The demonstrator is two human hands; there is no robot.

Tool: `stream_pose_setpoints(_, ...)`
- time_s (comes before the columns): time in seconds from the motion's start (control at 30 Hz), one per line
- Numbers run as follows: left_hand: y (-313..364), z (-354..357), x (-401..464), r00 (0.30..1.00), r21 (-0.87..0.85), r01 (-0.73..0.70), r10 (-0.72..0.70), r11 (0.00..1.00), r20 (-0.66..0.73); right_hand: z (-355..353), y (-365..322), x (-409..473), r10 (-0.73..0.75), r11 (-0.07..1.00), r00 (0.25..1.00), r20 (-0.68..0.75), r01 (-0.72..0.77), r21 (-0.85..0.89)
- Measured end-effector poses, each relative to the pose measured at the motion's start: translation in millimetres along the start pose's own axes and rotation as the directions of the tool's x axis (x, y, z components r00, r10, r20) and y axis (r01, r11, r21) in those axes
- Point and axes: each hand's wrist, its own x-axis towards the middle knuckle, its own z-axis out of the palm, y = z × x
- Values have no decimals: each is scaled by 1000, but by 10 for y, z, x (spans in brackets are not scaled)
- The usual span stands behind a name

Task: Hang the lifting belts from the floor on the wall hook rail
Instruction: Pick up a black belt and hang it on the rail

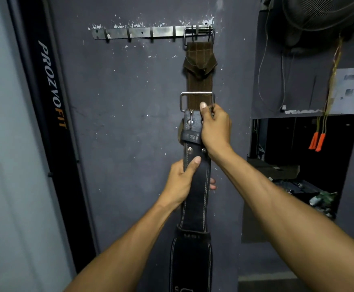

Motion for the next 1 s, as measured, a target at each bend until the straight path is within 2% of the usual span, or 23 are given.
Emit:
stream_pose_setpoints(0.07, -65, -77, -75, 997, 5, 45, -45, 999, 67, 7, -15, -24, -2, 1000, 1000, 22, 2, -3)
stream_pose_setpoints(0.17, -382, -185, -340, 963, 175, 150, -184, 973, 196, -48, -141, 74, -4, 1000, 1000, 19, 3, 4)
stream_pose_setpoints(0.3, -633, -221, -464, 973, 108, 149, -165, 983, 161, -116, -195, 143, -10, 1000, 1000, 12, 10, -10)
stream_pose_setpoints(0.4, -755, -266, -528, 955, 86, 168, -184, 982, 233, -124, -163, 162, 0, 1000, 1000, 15, 0, -7)
stream_pose_setpoints(0.47, -978, -331, -657, 942, 129, 245, -267, 961, 202, -164, -157, 230, -3, 1000, 1000, -3, 3, -17)
stream_pose_setpoints(0.57, -1276, -436, -774, 937, 162, 332, -345, 929, 53, -215, -102, 303, 9, 1000, 1000, -17, -9, -24)
stream_pose_setpoints(0.67, -1307, -489, -680, 927, 210, 341, -365, 916, 89, -216, 8, 297, 44, 999, 999, -22, -44, -12)
stream_pose_setpoints(0.73, -1187, -486, -556, 932, 130, 306, -325, 943, 160, -225, 79, 290, 52, 998, 998, -28, -53, -29)
stream_pose_setpoints(0.83, -739, -372, -219, 961, -123, 229, -205, 966, 185, -211, 190, 200, 67, 995, 998, 1, -67, -68)
stream_pose_setpoints(0.93, -72, -153, 267, 998, -178, 60, -55, 982, 30, -121, 320, -4, 66, 991, 996, 64, -58, -121)
stream_pose_setpoints(1.0, 272, -38, 532, 994, -162, -41, 24, 986, -107, -35, 375, -148, 58, 991, 992, 111, -44, -125)
